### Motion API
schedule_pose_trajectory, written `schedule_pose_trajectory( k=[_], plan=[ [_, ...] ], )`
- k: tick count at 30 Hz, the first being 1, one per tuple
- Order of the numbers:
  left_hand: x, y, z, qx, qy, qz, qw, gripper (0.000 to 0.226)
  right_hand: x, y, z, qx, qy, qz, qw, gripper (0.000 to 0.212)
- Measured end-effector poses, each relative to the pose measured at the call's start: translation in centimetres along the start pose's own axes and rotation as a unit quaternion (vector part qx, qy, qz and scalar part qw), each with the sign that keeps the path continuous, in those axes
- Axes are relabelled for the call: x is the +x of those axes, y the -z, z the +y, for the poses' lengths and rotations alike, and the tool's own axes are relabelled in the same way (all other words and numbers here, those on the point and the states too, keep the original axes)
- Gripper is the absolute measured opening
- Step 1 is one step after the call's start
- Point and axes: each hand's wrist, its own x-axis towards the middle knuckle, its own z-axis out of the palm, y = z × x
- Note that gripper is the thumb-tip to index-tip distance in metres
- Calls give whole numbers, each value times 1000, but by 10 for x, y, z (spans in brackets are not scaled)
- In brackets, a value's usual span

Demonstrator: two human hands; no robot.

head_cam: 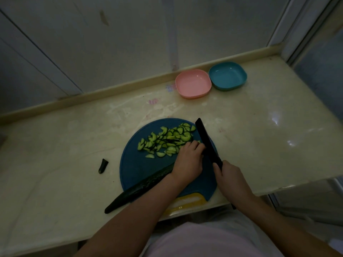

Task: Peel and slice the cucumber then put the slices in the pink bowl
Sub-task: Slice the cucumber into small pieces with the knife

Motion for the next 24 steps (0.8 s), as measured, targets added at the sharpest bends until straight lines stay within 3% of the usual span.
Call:
schedule_pose_trajectory(
  k=[24],
  plan=[
    [0, 3, 0, 7, -5, 9, 1000, 16, -8, 6, 0, 25, -7, -1, 1000, 35]
  ],
)
